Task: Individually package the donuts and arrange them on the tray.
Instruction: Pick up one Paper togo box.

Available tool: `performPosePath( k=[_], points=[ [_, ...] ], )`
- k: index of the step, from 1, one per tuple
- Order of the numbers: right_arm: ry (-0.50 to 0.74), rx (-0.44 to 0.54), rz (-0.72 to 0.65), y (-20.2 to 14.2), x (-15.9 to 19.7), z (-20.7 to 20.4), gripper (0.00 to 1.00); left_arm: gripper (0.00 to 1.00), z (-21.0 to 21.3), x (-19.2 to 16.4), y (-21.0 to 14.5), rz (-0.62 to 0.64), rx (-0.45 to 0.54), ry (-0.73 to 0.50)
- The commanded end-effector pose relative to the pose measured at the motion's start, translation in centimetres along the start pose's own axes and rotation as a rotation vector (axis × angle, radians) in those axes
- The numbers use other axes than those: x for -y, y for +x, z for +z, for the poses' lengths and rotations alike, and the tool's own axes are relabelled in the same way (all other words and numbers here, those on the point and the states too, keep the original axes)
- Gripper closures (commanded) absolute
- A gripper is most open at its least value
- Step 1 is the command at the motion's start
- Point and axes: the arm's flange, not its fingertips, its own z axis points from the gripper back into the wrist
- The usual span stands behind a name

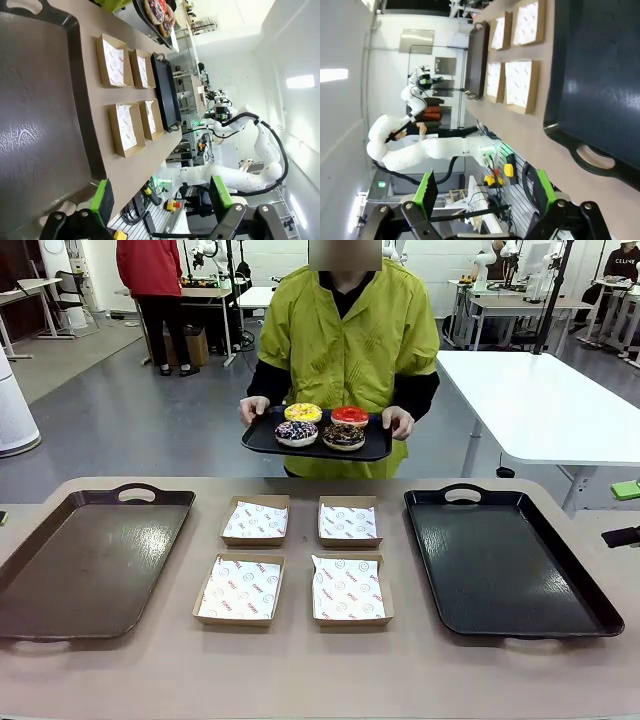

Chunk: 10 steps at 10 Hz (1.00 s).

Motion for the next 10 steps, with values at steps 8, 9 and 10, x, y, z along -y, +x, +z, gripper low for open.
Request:
performPosePath(
  k=[8, 9, 10],
  points=[
    [0.000, 0.000, 0.000, 0.0, 0.0, 0.0, 0.00, 0.00, 0.0, 0.0, 0.0, 0.000, 0.000, 0.000],
    [0.000, 0.000, 0.000, 0.0, 0.0, 0.0, 0.00, 0.00, 0.0, 0.0, 0.0, 0.000, 0.000, 0.000],
    [0.000, 0.000, 0.000, 0.0, 0.0, 0.0, 0.00, 0.00, 0.0, 0.0, 0.0, 0.000, 0.000, 0.000]
  ],
)
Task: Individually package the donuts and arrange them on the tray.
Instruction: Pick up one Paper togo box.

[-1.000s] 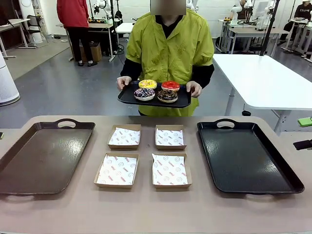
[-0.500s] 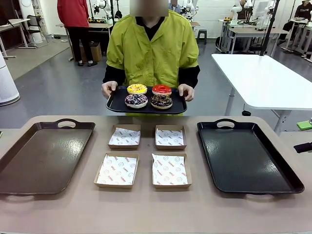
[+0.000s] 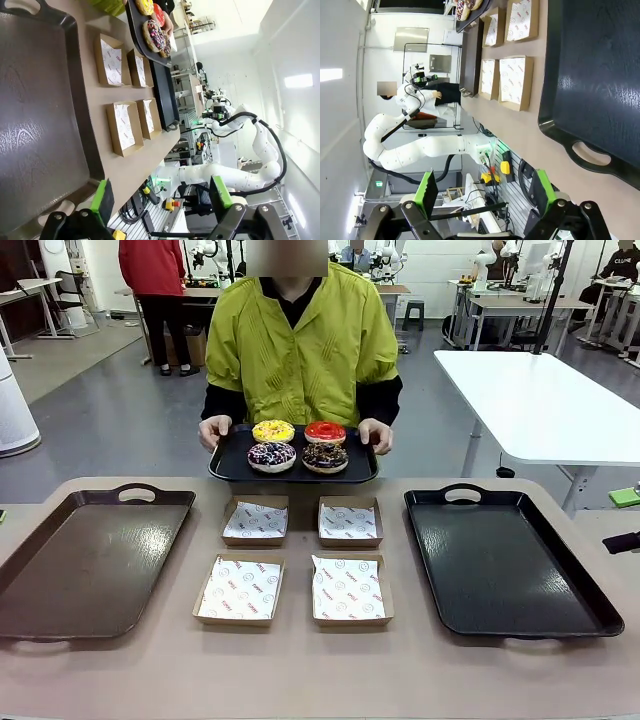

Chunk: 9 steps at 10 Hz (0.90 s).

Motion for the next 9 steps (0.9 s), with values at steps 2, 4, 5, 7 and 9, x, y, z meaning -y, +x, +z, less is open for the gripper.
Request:
performPosePath(
  k=[2, 4, 5, 7, 9],
  points=[
    [0.018, 0.007, 0.003, -0.01, -0.15, 0.04, 0.00, 0.00, 0.04, -0.02, -0.04, -0.002, 0.007, 0.006],
    [0.018, 0.007, 0.003, -0.01, -0.15, 0.04, 0.00, 0.00, 0.04, -0.02, -0.04, -0.002, 0.007, 0.006],
    [0.018, 0.007, 0.003, -0.01, -0.15, 0.04, 0.00, 0.00, 0.04, -0.02, -0.04, -0.002, 0.007, 0.006],
    [0.018, 0.007, 0.003, -0.01, -0.15, 0.04, 0.00, 0.00, 0.04, -0.02, -0.04, -0.002, 0.007, 0.006],
    [0.018, 0.007, 0.003, -0.01, -0.15, 0.04, 0.00, 0.00, 0.04, -0.02, -0.04, -0.002, 0.007, 0.006]
  ],
)
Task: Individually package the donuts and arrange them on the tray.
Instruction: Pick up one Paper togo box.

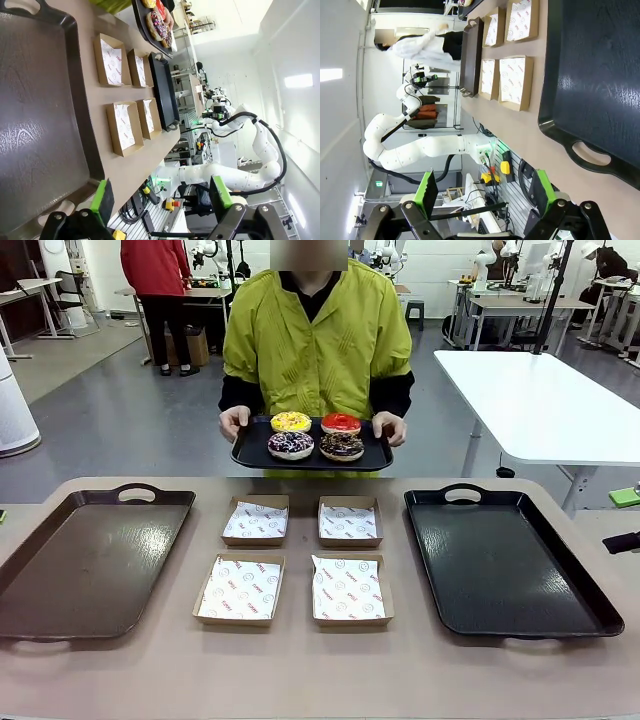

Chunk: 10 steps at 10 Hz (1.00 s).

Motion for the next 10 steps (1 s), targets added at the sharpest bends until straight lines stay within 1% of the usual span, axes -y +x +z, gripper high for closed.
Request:
performPosePath(
  k=[1, 10],
  points=[
    [0.018, 0.007, 0.003, -0.01, -0.15, 0.04, 0.00, 0.00, 0.06, -0.02, -0.05, -0.002, 0.007, 0.006],
    [0.018, 0.007, 0.003, -0.01, -0.15, 0.04, 0.00, 0.00, 0.06, -0.02, -0.05, -0.002, 0.007, 0.006]
  ],
)
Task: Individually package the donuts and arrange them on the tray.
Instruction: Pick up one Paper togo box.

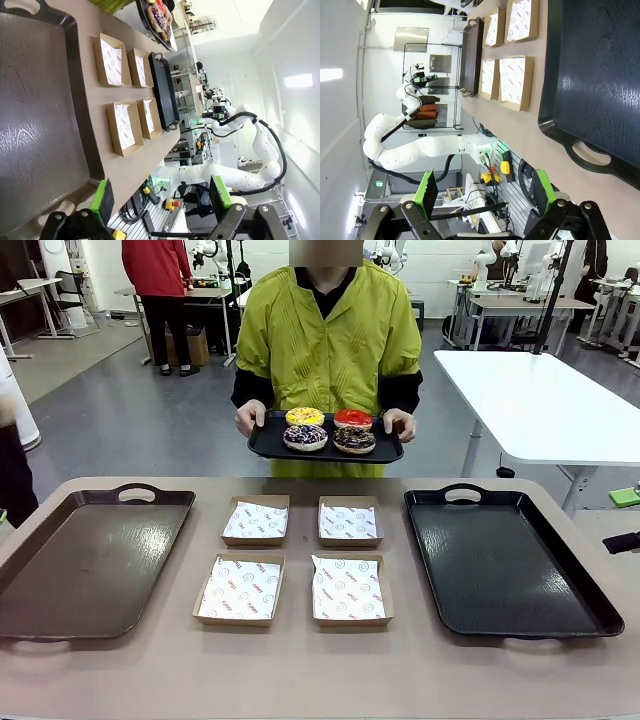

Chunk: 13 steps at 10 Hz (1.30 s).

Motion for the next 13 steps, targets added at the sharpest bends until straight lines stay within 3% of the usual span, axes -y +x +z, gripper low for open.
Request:
performPosePath(
  k=[1, 5, 10, 13],
  points=[
    [0.018, 0.007, 0.003, 0.0, -0.2, 0.0, 0.00, 0.00, 0.1, 0.0, -0.1, -0.002, 0.007, 0.006],
    [-0.006, 0.009, -0.031, 0.8, -1.2, 0.0, 0.00, 0.00, 0.1, 0.0, -0.1, -0.002, 0.007, 0.006],
    [-0.280, -0.025, -0.049, 6.5, -14.1, -2.2, 0.00, 0.00, 0.1, 0.0, -0.1, -0.002, 0.007, 0.006],
    [-0.477, -0.007, -0.085, 12.8, -19.1, -5.7, 0.00, 0.00, 0.1, 0.0, -0.1, -0.002, 0.007, 0.006]
  ],
)
